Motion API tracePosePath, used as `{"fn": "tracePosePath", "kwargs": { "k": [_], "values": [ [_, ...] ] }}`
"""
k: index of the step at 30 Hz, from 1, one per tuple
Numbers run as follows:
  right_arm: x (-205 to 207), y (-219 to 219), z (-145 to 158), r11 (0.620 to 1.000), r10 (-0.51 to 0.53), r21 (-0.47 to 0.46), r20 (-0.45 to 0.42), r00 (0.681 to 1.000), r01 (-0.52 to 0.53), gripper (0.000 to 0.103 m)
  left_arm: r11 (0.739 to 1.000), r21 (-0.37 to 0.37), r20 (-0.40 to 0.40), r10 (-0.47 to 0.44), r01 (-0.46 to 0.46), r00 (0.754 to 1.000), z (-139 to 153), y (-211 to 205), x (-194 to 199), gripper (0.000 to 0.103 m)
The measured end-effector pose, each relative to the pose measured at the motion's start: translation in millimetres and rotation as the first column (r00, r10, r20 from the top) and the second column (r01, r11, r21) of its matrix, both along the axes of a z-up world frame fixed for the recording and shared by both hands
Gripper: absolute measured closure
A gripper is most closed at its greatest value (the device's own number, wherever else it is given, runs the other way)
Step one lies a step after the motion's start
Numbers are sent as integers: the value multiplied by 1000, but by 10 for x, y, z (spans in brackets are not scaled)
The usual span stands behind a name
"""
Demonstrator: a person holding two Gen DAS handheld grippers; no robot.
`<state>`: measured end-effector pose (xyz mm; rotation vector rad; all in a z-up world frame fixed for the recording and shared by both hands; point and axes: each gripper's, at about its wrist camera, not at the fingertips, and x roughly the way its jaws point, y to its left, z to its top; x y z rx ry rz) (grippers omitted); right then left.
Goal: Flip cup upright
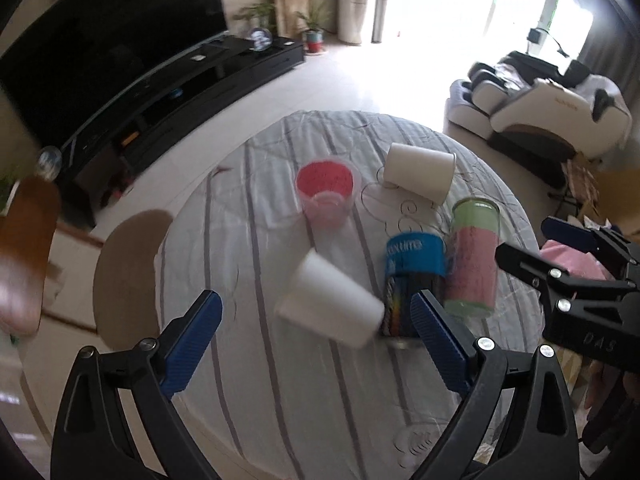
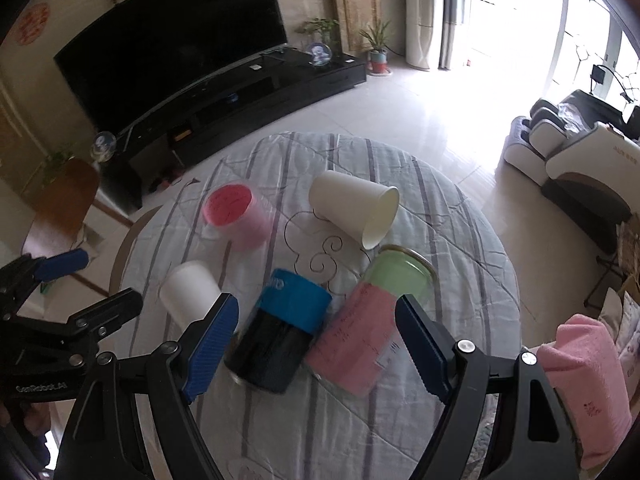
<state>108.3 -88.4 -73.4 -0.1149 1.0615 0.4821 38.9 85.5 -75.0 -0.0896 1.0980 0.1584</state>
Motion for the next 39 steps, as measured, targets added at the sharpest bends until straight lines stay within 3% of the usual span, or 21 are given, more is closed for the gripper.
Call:
{"fn": "tracePosePath", "kwargs": {
  "k": [9, 23, 39],
  "values": [
    [-270, -238, 145, 998, 64, 15, 33, 997, -64, 21, 997, 9, 34, 73, -73, 997, 179, -315, -447, 6],
    [-586, -429, 233, 1000, 9, 4, 46, 999, -9, 21, 1000, 20, 76, 3, -5, 997, 344, -421, -723, 5],
    [-880, -331, 285, 998, -62, -9, 53, 997, 62, 21, 997, 36, 111, -78, 75, 991, 430, -369, -906, 4]
  ]
}}
